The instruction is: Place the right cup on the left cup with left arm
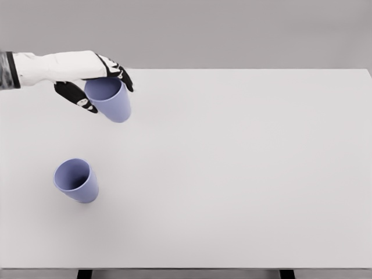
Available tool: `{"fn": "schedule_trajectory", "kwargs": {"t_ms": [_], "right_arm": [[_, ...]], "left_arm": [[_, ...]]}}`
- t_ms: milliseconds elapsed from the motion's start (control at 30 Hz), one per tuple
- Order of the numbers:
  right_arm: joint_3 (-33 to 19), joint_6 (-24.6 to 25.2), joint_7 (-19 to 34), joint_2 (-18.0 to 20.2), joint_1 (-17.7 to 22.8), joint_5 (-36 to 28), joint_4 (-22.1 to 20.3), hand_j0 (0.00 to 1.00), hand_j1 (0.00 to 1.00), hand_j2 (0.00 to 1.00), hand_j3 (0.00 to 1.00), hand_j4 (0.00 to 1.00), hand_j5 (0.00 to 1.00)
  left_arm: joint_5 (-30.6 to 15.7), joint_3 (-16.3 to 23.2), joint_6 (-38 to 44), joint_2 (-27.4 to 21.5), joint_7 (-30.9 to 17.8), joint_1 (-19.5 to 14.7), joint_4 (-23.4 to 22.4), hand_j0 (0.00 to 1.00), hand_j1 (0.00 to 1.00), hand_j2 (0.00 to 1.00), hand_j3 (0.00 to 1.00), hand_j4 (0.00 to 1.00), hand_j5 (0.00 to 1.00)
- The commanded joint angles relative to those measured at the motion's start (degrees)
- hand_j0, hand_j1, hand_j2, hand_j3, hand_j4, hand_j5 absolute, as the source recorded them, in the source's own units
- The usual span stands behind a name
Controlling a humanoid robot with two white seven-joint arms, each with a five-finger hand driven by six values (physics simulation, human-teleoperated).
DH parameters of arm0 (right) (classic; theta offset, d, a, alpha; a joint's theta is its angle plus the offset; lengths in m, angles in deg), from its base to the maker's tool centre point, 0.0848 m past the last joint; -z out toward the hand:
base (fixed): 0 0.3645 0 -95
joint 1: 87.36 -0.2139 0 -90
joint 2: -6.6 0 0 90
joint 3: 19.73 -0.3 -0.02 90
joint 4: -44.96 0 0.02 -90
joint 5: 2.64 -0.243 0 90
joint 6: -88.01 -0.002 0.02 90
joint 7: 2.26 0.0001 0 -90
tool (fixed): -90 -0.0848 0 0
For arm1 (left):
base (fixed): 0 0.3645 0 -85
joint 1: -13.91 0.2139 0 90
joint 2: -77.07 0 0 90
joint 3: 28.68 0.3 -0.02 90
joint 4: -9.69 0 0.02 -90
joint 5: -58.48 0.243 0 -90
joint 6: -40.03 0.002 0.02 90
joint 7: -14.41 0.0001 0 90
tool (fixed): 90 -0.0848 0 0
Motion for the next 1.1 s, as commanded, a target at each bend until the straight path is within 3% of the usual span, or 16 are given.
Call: {"fn": "schedule_trajectory", "kwargs": {"t_ms": [0,233,400,533,700,1067], "right_arm": [[0.00,-0.01,0.01,0.00,0.00,0.02,0.01,1.00,1.00,1.00,1.00,1.00,1.00],[0.00,-0.01,0.01,0.00,0.00,0.02,0.01,1.00,1.00,1.00,1.00,1.00,1.00],[0.00,-0.01,0.01,0.00,0.00,0.02,0.01,1.00,1.00,1.00,1.00,1.00,1.00],[0.00,-0.01,0.01,0.00,0.00,0.02,0.01,1.00,1.00,1.00,1.00,1.00,1.00],[0.00,-0.01,0.01,0.00,0.00,0.02,0.01,1.00,1.00,1.00,1.00,1.00,1.00],[0.00,-0.01,0.01,0.00,0.00,0.02,0.01,1.00,1.00,1.00,1.00,1.00,1.00]], "left_arm": [[-3.26,-0.13,0.13,-6.37,-0.07,-0.09,6.16,0.60,0.60,0.60,0.60,0.60,0.60],[-7.39,-0.13,0.13,-16.91,0.10,-1.85,14.25,0.60,0.60,0.60,0.60,0.60,0.60],[-7.74,-0.13,0.13,-25.53,0.10,-1.50,19.70,0.60,0.60,0.60,0.60,0.60,0.60],[-7.74,0.04,0.13,-26.49,0.01,0.70,19.79,0.60,0.60,0.60,0.60,0.60,0.60],[-8.18,0.04,0.13,-27.20,0.10,0.88,19.79,0.62,0.62,0.62,0.62,0.62,0.62],[-15.04,0.04,0.13,-27.90,0.45,3.95,19.88,0.63,0.63,0.63,0.63,0.63,0.63]]}}
